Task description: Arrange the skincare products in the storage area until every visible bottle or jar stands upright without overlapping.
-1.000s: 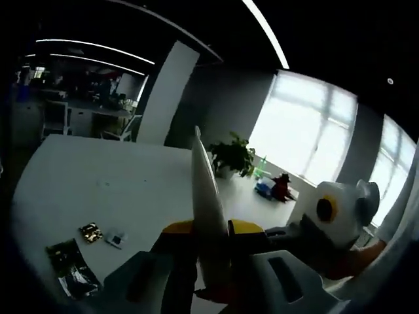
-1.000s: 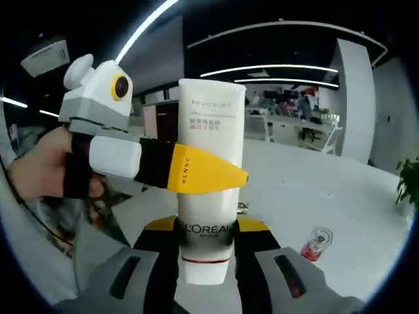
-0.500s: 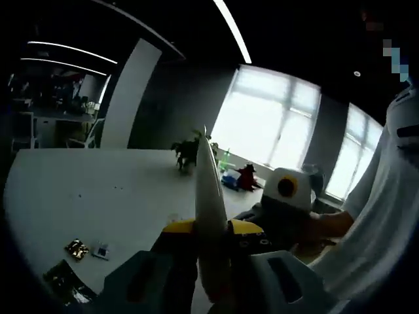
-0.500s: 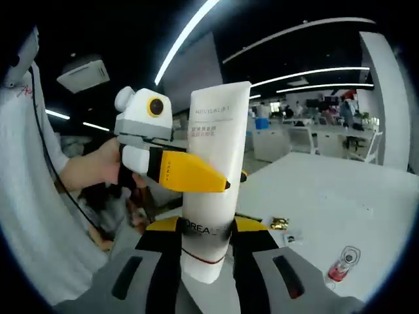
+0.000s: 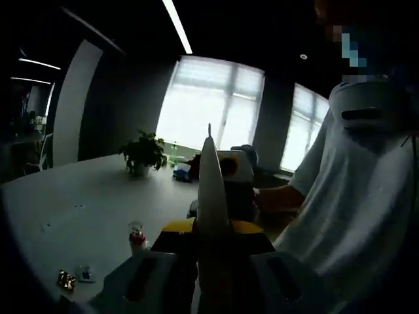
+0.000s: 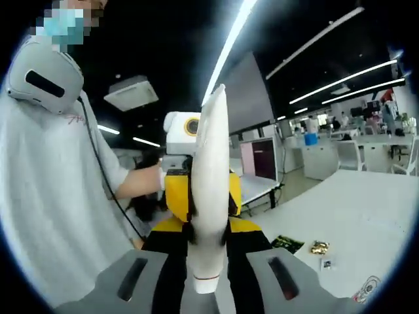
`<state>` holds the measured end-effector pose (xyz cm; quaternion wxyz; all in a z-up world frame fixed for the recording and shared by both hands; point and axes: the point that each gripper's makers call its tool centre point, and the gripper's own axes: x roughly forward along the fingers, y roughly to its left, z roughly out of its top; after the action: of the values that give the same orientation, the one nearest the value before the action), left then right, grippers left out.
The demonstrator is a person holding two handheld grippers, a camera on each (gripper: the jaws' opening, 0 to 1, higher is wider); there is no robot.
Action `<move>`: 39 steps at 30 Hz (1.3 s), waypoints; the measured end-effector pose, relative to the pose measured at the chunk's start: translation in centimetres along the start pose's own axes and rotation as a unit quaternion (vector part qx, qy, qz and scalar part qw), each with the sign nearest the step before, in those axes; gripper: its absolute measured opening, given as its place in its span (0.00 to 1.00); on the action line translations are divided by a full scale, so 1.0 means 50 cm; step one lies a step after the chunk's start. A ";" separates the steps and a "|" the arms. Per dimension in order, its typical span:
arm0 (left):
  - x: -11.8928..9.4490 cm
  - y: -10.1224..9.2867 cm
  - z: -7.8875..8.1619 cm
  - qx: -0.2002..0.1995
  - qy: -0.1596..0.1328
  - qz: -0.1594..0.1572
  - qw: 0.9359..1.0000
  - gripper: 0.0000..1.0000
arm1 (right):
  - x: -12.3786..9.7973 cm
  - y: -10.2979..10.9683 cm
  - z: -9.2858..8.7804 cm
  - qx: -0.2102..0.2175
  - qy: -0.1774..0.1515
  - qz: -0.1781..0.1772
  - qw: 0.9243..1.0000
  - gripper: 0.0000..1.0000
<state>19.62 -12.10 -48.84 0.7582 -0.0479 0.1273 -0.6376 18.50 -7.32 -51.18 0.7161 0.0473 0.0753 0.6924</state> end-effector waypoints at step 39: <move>-0.004 0.016 0.021 0.106 0.058 0.024 0.992 0.16 | -0.008 -0.018 -0.048 -0.028 0.004 -0.021 0.999 0.18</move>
<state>20.62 -11.85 -47.99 0.7658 0.0724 0.1041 -0.6305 18.94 -7.83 -53.68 0.7314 0.0231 0.0596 0.6790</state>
